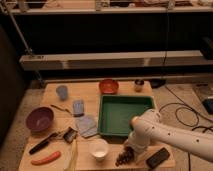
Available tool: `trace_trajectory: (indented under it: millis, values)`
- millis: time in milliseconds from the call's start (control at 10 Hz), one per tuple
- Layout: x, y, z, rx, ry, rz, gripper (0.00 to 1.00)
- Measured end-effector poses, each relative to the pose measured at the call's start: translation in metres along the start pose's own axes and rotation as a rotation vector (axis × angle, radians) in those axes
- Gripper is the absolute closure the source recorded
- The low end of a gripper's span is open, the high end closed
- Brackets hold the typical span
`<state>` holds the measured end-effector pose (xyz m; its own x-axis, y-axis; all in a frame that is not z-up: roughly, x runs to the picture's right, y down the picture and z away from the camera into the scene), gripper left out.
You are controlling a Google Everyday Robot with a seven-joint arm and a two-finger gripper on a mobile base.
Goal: Place grapes in red bowl
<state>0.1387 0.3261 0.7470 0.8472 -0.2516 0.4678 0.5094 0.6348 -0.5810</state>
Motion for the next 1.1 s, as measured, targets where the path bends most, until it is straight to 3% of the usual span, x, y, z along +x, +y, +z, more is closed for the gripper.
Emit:
trace_trajectory:
  millis: [400,800,1100]
  values:
    - [-0.002,0.003,-0.003,0.007,-0.008,-0.008,0.99]
    - [-0.009,0.008,-0.008,0.012,-0.003,-0.024,1.00]
    - [-0.027,0.013,-0.042,0.022,0.031,-0.051,1.00]
